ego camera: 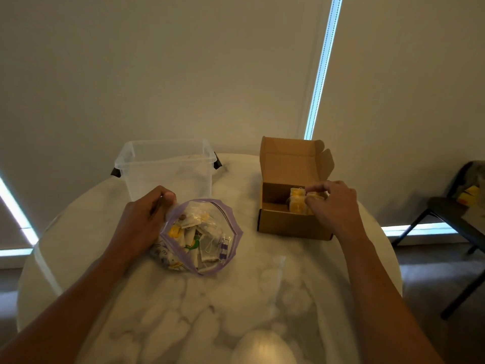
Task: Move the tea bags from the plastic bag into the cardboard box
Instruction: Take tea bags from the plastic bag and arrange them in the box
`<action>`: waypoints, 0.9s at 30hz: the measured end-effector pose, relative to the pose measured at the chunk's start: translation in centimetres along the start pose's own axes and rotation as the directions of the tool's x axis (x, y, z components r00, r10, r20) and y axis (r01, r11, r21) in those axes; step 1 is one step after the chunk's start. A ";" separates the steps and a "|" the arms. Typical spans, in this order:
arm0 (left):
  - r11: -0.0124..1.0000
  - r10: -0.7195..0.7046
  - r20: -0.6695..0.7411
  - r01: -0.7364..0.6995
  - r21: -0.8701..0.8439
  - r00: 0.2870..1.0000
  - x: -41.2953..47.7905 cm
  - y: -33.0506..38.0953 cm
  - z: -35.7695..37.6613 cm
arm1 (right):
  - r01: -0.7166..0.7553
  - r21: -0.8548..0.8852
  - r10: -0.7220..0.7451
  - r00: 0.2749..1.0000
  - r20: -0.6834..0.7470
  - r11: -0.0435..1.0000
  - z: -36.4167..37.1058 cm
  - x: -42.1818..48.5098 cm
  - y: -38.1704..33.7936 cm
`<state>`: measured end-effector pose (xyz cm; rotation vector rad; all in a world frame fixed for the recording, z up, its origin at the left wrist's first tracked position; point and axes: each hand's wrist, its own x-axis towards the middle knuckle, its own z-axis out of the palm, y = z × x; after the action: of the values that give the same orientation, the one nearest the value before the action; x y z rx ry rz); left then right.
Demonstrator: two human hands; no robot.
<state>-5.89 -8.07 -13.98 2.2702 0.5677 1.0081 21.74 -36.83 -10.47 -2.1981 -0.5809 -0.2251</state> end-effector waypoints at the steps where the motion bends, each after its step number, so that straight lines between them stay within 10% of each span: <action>1: 1.000 0.003 -0.001 -0.003 0.000 1.000 0.0 0.0 0.0 | 0.040 -0.004 -0.040 0.999 -0.027 0.999 0.1 -0.3 -0.5; 6: 1.000 0.010 0.008 -0.010 0.019 1.000 0.4 -0.5 0.1 | 0.447 0.194 -0.425 0.894 -0.145 0.873 1.4 -3.8 -5.5; 15: 1.000 -0.003 0.031 0.003 -0.002 1.000 0.4 -0.6 0.3 | 0.731 0.317 -0.797 0.543 0.265 0.604 8.0 -10.8 -10.8; 27: 0.991 -0.066 0.105 0.078 -0.107 0.992 0.2 0.3 0.7 | 0.785 -0.110 -0.749 0.616 0.244 0.609 10.0 -11.7 -12.8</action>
<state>-5.19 -8.37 -14.02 2.1727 0.5332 0.8625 5.03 -25.99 -12.17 -2.0241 -1.6834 -0.5708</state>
